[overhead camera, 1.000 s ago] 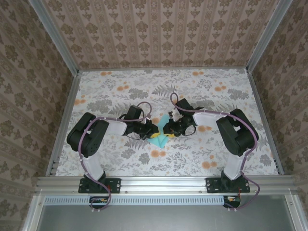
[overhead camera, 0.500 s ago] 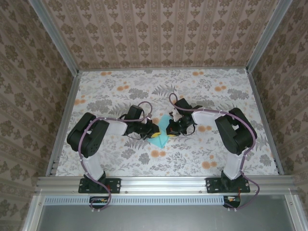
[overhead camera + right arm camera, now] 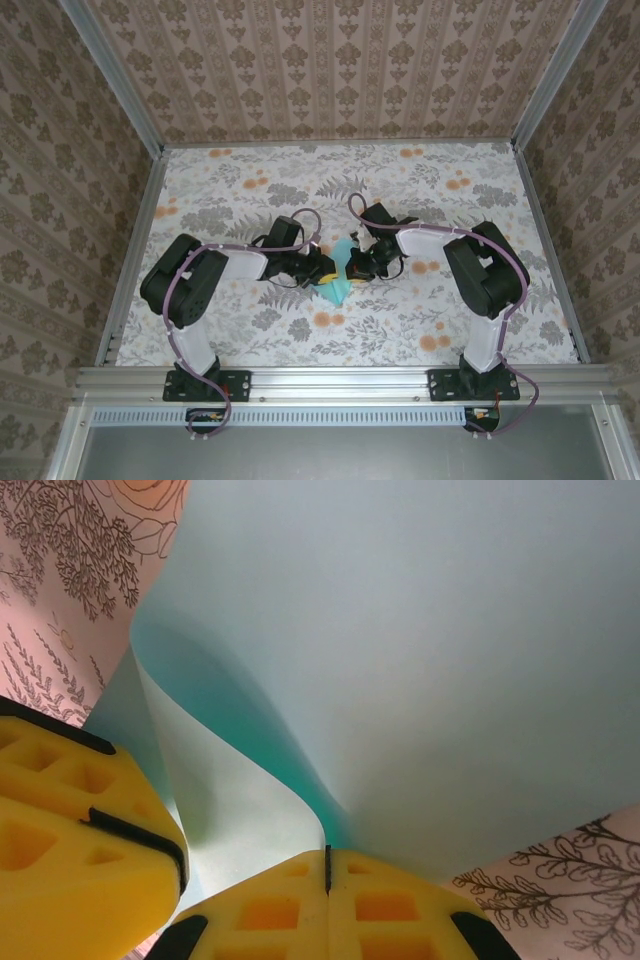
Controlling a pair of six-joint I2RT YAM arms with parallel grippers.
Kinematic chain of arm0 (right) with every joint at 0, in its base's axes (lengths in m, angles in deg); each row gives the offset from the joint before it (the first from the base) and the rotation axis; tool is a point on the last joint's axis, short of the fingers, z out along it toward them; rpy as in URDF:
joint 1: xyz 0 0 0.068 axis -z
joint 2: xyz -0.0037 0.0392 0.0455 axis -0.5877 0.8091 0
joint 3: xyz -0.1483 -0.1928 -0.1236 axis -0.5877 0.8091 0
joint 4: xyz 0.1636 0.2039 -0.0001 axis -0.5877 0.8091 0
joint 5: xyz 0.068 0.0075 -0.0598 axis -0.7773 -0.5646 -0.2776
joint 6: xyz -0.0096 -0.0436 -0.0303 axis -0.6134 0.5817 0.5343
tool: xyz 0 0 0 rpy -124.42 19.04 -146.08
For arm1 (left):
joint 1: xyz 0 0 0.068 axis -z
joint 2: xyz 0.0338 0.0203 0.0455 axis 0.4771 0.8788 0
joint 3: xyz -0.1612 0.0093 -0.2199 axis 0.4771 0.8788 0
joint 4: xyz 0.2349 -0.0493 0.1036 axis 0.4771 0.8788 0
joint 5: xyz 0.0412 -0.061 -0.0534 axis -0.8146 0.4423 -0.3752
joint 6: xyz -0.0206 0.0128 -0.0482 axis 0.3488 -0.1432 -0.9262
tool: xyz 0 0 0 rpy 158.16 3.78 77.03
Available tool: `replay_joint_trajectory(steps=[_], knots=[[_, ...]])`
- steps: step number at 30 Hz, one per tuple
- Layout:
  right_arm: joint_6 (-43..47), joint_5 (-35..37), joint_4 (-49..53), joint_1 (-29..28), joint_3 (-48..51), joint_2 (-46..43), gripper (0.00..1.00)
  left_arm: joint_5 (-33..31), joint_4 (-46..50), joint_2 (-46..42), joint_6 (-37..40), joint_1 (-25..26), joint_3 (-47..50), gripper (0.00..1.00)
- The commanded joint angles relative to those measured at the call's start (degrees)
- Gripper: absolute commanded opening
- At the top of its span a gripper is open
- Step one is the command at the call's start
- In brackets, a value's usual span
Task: Fold a paper plane with a square sheet of paper (pick it up from the middle)
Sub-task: Fold the triangle a second time at the center of the table.
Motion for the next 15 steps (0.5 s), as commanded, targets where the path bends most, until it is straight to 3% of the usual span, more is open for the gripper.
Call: replay_joint_trajectory(steps=[1,15], knots=[[1.0,0.8,1.8,-0.1,-1.3,1.2,0.05,0.8,0.5,0.1,1.0,0.7,-1.3,0.12],[3.0,-1.4,1.1,-1.6,-1.6,1.8,0.05,-0.3,2.5,-2.2,1.8,1.7,0.3,0.12]])
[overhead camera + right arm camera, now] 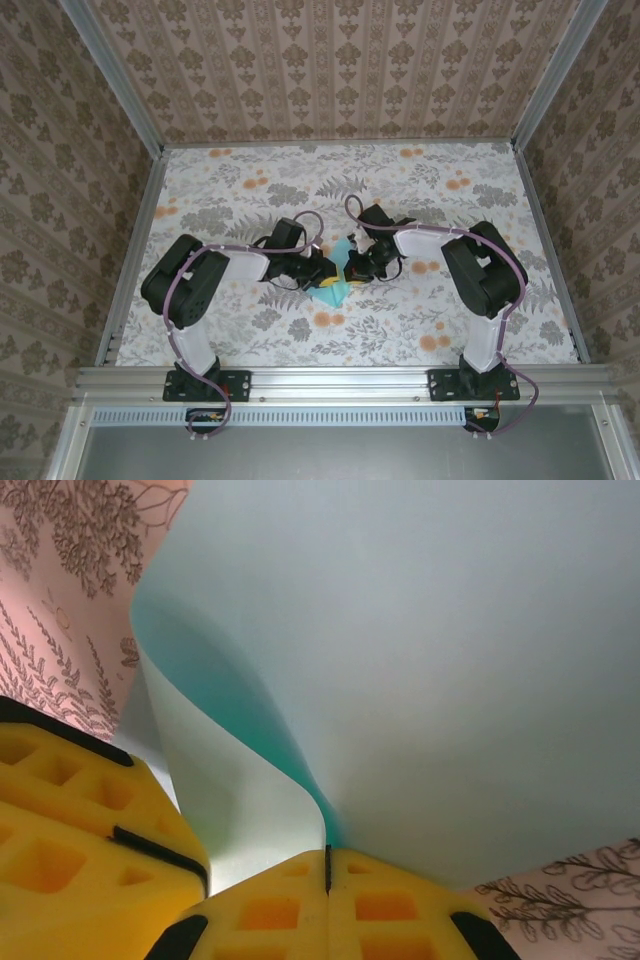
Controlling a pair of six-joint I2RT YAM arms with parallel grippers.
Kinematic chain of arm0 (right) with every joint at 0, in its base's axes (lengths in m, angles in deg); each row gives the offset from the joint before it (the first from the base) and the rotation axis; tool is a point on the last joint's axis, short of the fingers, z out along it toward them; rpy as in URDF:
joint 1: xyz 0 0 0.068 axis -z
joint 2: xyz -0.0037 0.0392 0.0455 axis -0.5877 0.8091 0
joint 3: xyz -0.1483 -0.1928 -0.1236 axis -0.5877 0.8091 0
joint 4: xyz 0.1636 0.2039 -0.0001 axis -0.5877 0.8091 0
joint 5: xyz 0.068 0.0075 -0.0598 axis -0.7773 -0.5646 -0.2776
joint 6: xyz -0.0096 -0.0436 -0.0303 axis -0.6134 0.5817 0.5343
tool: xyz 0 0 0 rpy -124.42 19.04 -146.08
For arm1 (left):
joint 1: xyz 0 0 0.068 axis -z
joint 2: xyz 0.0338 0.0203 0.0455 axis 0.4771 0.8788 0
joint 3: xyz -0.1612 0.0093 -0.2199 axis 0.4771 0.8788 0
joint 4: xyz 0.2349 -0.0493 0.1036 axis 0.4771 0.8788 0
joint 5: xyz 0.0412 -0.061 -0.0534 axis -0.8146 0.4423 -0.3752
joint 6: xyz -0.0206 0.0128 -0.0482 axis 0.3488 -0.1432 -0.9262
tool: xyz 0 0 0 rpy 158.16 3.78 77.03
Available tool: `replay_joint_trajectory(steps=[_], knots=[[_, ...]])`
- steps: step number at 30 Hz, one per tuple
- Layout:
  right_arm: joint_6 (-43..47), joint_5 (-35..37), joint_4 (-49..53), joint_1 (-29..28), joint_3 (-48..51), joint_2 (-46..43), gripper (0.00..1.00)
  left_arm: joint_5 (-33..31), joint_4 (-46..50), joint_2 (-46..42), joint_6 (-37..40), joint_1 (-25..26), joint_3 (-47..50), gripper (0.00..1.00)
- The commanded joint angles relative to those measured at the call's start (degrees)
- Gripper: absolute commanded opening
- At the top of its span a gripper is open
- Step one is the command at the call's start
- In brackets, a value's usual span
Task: Fold a paper plane with a square sheet of paper (pick it up from the middle)
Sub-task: Fold the triangle a second time at the center of the table.
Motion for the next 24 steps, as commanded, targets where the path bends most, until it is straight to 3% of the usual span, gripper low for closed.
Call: replay_joint_trajectory(steps=[1,24], knots=[[1.5,-1.1,0.7,-0.6,-1.3,1.3,0.05,-0.3,1.6,-2.5,1.9,0.6,0.5,0.12],[2.9,3.7,2.4,-0.7,-2.1,2.1,0.04,-1.0,0.3,-0.5,1.1,1.9,2.1,0.10]])
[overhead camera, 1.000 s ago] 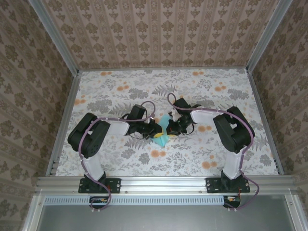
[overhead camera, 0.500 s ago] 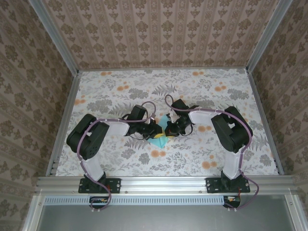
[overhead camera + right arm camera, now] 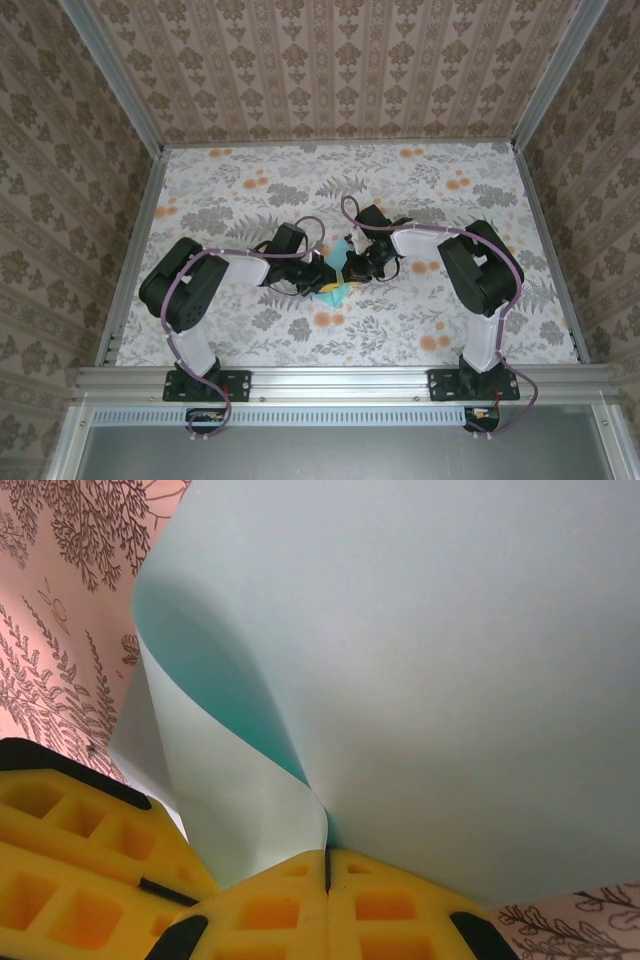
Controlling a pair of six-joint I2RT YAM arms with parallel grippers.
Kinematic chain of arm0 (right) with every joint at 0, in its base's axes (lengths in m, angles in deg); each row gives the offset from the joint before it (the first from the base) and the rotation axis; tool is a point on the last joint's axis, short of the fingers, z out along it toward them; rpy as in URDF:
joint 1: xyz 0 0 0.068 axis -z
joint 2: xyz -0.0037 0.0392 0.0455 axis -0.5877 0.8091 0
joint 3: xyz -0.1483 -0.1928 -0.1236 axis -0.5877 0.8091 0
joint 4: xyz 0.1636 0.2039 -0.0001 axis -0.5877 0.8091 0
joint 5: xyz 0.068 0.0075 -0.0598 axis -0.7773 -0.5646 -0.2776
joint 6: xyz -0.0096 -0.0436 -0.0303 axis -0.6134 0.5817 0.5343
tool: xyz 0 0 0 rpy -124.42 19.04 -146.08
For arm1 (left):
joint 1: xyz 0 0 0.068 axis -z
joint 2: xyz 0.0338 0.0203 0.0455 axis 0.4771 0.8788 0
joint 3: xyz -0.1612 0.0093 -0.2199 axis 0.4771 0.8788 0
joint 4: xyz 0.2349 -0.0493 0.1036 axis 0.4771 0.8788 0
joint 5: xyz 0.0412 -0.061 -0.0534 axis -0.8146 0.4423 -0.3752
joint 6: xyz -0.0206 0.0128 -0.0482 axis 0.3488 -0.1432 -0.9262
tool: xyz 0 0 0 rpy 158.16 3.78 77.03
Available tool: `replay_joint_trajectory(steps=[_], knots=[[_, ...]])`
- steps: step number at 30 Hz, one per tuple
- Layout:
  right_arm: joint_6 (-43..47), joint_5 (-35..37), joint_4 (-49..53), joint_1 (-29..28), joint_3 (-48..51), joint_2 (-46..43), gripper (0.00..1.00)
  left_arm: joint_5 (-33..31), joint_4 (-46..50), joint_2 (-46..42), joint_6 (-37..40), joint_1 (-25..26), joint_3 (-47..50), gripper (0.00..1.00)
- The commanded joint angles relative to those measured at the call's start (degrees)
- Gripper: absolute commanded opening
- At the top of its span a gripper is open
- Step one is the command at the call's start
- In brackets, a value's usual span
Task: Fold a paper plane with a square sheet of paper (pick it up from the middle)
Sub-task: Fold the triangle a second time at the center of the table.
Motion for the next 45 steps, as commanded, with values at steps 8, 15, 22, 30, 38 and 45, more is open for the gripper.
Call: replay_joint_trajectory(steps=[8,15,22,30,38,45], knots=[[1.5,5.1,2.9,-0.3,-1.2,0.6,0.04,-0.2,-0.4,0.9,0.2,0.5,0.0,0.10],[1.6,6.3,3.2,-0.2,-1.2,0.3,0.04,-0.2,-0.5,1.1,0.2,0.6,-0.1,0.10],[1.7,7.6,3.0,-0.3,-0.7,-0.7,0.04,-0.2,-0.6,1.5,0.0,0.6,-0.2,0.10],[1.9,8.1,3.0,-0.3,-0.1,-1.8,0.04,-0.2,-0.9,1.3,-0.2,0.7,-0.1,0.10],[2.7,7.8,2.5,-0.4,0.7,-2.9,0.04,-4.0,-0.1,-0.7,-0.3,1.0,0.3,0.11],[2.9,8.0,2.4,-0.5,0.7,-2.7,0.04,-12.7,8.8,-4.8,1.9,1.9,-0.2,0.18]])
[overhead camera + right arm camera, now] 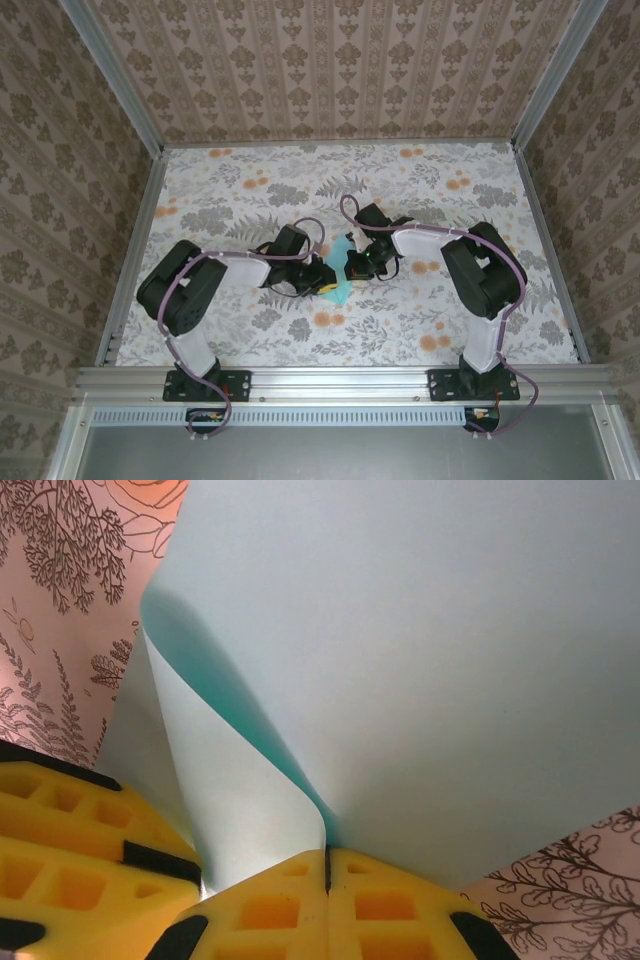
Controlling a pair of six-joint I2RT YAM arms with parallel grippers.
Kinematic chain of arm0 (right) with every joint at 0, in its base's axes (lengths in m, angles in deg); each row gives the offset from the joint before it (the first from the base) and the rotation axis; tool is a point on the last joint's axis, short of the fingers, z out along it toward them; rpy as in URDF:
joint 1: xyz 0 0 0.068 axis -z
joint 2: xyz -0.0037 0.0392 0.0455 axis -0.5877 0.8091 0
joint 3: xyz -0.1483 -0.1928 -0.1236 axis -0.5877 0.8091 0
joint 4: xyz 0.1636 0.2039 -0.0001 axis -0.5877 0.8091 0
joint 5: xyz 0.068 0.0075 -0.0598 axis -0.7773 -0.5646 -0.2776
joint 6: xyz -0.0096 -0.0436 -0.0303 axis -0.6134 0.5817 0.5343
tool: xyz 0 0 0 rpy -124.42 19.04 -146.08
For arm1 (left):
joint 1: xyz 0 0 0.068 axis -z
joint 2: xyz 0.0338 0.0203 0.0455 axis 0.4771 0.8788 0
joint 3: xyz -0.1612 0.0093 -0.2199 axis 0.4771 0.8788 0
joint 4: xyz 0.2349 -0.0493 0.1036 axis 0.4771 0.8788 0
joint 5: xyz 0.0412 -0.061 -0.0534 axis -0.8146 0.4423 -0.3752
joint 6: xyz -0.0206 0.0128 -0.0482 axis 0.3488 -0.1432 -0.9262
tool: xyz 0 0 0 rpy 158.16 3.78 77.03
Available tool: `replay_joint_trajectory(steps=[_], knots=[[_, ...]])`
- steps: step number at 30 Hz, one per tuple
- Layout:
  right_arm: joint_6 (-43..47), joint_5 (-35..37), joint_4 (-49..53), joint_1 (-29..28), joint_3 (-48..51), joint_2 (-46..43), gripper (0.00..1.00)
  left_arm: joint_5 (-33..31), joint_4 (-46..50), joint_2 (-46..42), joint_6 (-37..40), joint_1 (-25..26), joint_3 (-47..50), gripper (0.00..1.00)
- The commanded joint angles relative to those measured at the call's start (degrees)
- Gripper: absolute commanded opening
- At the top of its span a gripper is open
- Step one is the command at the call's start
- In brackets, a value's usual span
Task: Fold a paper plane with a square sheet of paper (pick it up from the middle)
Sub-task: Fold the triangle a second time at the center of the table.
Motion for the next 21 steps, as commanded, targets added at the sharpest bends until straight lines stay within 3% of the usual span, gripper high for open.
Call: replay_joint_trajectory(steps=[1,8,21], knots=[[1.1,2.1,1.4,-0.3,0.9,-1.3,0.04,-5.3,5.9,-3.2,2.1,0.4,-0.4,0.19],[1.4,2.8,1.6,-0.4,0.6,-1.2,0.04,-4.5,6.2,-1.7,2.0,1.0,-1.4,0.23],[2.0,5.5,2.7,-0.4,-0.2,-1.2,0.04,-5.4,10.5,-0.2,2.4,1.1,-2.3,0.18]])
